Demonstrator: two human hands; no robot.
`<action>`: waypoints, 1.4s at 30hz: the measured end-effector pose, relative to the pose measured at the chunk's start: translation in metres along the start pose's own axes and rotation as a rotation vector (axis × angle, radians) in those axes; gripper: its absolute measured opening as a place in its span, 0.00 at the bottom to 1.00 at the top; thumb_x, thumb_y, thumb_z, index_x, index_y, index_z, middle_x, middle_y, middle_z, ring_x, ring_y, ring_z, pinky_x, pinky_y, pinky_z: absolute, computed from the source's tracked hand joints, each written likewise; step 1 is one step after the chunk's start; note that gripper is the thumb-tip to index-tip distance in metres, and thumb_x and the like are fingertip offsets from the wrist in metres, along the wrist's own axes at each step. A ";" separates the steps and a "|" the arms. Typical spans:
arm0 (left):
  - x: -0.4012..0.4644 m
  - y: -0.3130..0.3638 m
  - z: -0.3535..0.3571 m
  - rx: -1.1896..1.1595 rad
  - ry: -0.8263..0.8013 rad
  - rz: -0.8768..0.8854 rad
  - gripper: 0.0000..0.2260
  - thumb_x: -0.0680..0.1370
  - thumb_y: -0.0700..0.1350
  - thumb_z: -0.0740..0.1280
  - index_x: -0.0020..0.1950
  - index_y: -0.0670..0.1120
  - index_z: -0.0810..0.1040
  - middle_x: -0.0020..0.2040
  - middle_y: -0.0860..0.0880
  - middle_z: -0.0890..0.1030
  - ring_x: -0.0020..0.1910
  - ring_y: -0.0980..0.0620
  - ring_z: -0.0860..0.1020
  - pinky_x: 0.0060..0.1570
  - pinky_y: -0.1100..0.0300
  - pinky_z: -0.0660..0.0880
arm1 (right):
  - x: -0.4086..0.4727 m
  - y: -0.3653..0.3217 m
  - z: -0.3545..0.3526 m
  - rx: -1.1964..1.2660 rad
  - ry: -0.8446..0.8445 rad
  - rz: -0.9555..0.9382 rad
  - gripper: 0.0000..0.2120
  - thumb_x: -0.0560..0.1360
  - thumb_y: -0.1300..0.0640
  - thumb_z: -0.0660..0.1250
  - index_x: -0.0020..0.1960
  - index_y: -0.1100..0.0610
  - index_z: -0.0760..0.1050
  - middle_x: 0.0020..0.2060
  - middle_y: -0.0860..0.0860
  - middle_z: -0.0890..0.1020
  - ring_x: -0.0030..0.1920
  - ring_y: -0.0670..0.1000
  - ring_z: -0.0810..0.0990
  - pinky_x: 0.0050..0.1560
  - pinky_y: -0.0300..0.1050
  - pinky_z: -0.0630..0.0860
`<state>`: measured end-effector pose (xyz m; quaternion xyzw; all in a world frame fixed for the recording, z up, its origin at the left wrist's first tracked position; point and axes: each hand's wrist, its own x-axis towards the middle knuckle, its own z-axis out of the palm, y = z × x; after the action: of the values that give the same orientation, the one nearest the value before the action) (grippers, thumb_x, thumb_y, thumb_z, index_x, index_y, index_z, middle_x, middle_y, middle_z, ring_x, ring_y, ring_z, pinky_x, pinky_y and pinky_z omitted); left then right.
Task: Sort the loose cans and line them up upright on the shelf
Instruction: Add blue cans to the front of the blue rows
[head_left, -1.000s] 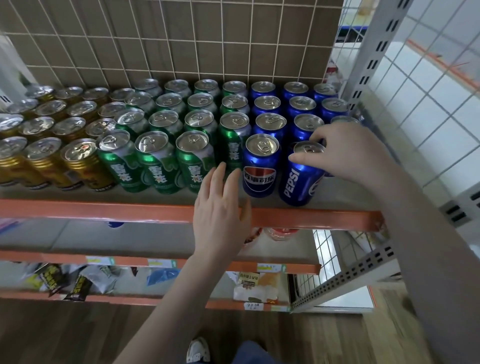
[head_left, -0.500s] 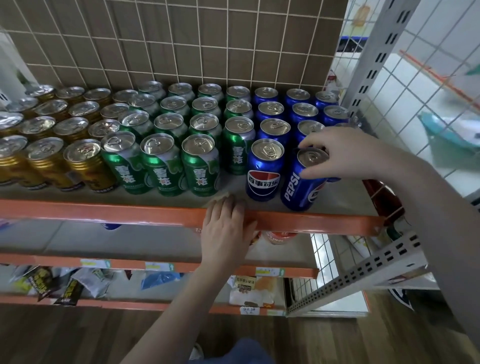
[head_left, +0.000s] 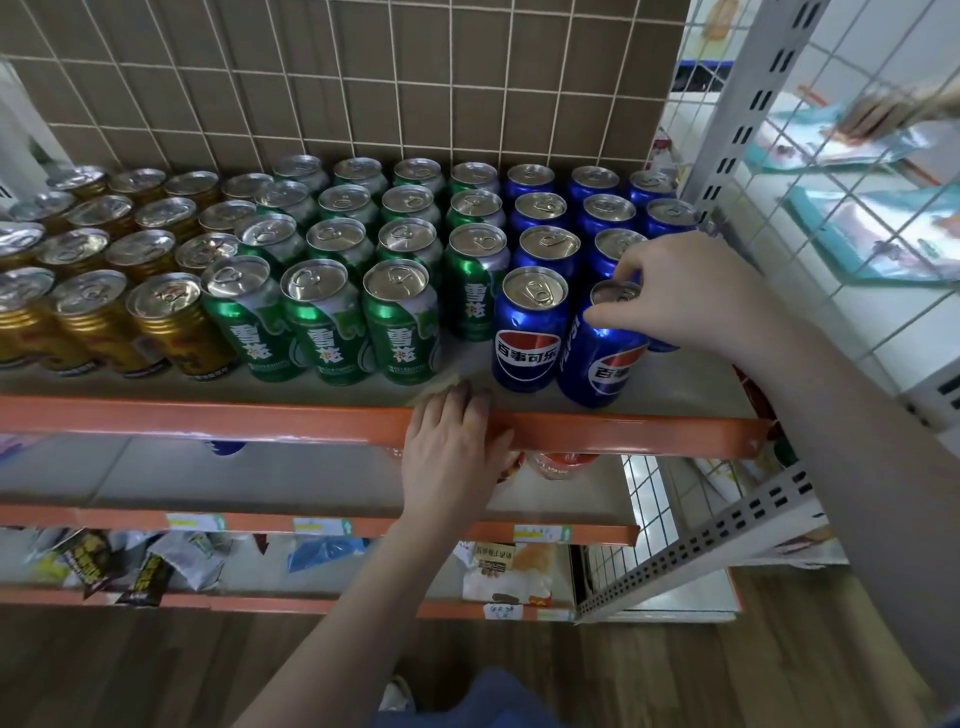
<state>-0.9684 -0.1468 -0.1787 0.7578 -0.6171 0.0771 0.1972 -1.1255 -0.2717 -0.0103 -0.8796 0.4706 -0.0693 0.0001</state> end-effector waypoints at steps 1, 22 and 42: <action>0.000 0.000 0.000 0.001 -0.005 0.002 0.21 0.73 0.55 0.58 0.54 0.42 0.80 0.53 0.42 0.81 0.50 0.41 0.79 0.54 0.51 0.74 | 0.000 0.000 0.001 0.004 0.013 0.005 0.22 0.69 0.41 0.68 0.50 0.60 0.77 0.40 0.55 0.80 0.41 0.54 0.77 0.43 0.52 0.77; 0.000 0.004 -0.006 -0.012 -0.075 -0.038 0.22 0.72 0.55 0.62 0.57 0.42 0.79 0.55 0.42 0.80 0.55 0.40 0.78 0.59 0.47 0.73 | 0.000 0.006 0.022 0.122 0.241 0.042 0.21 0.71 0.42 0.67 0.47 0.62 0.78 0.37 0.56 0.77 0.39 0.53 0.72 0.39 0.46 0.68; -0.044 -0.048 -0.065 -0.068 0.126 -0.422 0.22 0.76 0.51 0.66 0.67 0.43 0.71 0.69 0.40 0.70 0.71 0.40 0.64 0.64 0.41 0.67 | -0.055 -0.063 0.087 0.300 0.612 -0.119 0.18 0.76 0.52 0.61 0.60 0.63 0.75 0.56 0.60 0.78 0.59 0.60 0.75 0.59 0.55 0.72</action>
<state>-0.9239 -0.0736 -0.1453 0.8568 -0.4335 0.0607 0.2726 -1.0933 -0.1968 -0.0988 -0.8341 0.3812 -0.3984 -0.0157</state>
